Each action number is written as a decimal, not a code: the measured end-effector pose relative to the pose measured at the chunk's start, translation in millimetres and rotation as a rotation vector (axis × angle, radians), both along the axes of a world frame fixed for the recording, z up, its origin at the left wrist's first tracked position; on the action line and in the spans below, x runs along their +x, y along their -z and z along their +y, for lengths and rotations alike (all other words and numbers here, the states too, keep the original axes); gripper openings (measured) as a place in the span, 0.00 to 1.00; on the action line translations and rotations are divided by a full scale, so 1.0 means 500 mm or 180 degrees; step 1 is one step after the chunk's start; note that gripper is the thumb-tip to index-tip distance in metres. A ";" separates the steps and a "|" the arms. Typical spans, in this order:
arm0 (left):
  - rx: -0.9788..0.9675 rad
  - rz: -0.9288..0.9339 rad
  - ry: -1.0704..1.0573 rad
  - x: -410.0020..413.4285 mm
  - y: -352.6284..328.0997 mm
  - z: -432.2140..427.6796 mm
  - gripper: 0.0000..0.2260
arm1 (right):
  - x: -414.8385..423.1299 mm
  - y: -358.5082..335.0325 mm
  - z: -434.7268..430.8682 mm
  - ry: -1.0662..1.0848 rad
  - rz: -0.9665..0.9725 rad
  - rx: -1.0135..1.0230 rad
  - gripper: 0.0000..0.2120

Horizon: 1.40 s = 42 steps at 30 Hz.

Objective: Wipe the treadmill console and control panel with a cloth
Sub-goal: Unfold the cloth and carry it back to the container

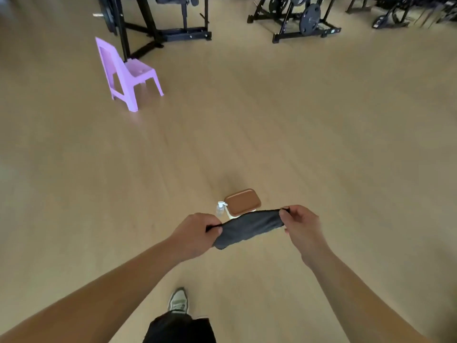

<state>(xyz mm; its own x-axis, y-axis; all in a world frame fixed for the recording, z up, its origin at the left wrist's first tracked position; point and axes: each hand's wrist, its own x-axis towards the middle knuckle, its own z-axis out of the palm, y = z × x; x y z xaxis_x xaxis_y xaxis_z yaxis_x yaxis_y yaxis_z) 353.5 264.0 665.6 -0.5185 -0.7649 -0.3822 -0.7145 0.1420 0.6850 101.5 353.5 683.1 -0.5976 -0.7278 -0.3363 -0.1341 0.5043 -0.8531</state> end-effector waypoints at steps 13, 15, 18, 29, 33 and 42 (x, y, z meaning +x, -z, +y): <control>0.0313 -0.0257 -0.0665 -0.446 0.275 -0.399 0.09 | -0.451 0.304 -0.470 -0.0646 0.0000 0.0049 0.06; 0.0365 -0.0300 -0.0746 -0.479 0.343 -0.431 0.09 | -0.482 0.383 -0.501 -0.0659 -0.0068 0.0058 0.06; 0.0436 -0.0284 -0.0661 -0.523 0.470 -0.481 0.09 | -0.520 0.521 -0.558 -0.0628 -0.0113 0.0103 0.04; 0.0657 -0.0023 -0.0841 -0.575 1.027 -0.628 0.10 | -0.583 1.117 -0.753 -0.1448 0.0509 0.0499 0.07; 0.0435 -0.0240 -0.0791 -0.564 1.161 -0.711 0.09 | -0.589 1.260 -0.840 -0.1451 0.0505 0.0670 0.07; -0.0266 -0.0983 -0.0730 -0.527 1.288 -0.778 0.11 | -0.562 1.356 -0.907 -0.1302 0.0636 0.0385 0.05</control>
